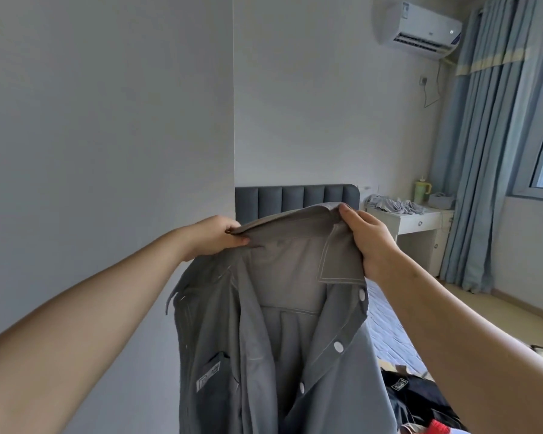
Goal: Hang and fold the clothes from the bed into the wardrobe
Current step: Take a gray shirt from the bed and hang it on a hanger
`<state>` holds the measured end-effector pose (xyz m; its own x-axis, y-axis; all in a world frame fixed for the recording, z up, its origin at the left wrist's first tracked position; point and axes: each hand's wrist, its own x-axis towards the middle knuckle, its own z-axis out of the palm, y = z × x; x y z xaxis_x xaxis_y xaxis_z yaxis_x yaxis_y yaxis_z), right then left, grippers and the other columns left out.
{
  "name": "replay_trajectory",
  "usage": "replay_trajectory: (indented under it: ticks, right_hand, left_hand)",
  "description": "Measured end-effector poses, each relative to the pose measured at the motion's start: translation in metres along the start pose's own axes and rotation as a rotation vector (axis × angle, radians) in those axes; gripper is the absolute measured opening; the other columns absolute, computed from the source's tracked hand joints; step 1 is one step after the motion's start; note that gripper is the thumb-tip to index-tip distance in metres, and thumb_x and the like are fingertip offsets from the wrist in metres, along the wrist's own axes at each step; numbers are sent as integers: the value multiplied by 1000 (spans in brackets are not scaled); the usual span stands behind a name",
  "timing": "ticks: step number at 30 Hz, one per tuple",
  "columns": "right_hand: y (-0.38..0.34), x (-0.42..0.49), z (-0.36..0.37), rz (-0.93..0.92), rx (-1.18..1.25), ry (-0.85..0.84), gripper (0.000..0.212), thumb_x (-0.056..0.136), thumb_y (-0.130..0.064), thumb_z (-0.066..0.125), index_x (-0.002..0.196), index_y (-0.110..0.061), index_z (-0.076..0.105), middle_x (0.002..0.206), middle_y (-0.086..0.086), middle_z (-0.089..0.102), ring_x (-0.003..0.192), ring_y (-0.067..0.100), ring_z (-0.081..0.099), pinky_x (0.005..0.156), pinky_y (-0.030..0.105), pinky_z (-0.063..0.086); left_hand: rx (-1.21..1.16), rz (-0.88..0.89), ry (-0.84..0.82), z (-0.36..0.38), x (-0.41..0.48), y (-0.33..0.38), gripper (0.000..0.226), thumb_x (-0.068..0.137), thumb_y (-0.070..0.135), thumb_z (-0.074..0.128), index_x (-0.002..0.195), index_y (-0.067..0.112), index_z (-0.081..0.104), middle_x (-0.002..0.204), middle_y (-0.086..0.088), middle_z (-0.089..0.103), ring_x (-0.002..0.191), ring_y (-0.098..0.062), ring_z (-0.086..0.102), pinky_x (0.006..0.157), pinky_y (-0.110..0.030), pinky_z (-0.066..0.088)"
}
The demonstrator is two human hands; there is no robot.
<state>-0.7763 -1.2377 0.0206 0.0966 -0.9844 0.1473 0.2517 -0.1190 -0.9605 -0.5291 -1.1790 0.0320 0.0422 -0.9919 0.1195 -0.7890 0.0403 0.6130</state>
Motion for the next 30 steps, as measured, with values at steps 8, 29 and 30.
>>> replay_trajectory:
  ticks: [8, 29, 30]
  right_hand:
    - [12, 4, -12, 208, -119, -5, 30, 87, -39, 62, 81, -9, 63, 73, 7, 64, 66, 21, 61, 65, 30, 56]
    - [59, -17, 9, 9, -645, -150, 19, 87, -7, 51, 92, 3, 66, 82, 19, 66, 64, 14, 50, 53, 22, 38]
    - [56, -14, 8, -27, -663, -106, 17, 88, -8, 50, 86, -2, 66, 73, 14, 62, 61, 15, 47, 51, 23, 34]
  left_hand:
    - [-779, -70, -59, 6, -7, 7, 27, 97, 25, 45, 97, 7, 65, 91, -7, 69, 75, -14, 67, 68, -21, 56]
    - [-341, 110, -147, -1, -4, 39, 16, 78, 16, 70, 92, 11, 66, 84, 0, 68, 73, -10, 64, 71, -20, 53]
    - [-150, 82, -163, -6, -5, 34, 24, 74, 15, 75, 95, 12, 66, 88, 0, 68, 79, -12, 65, 75, -22, 52]
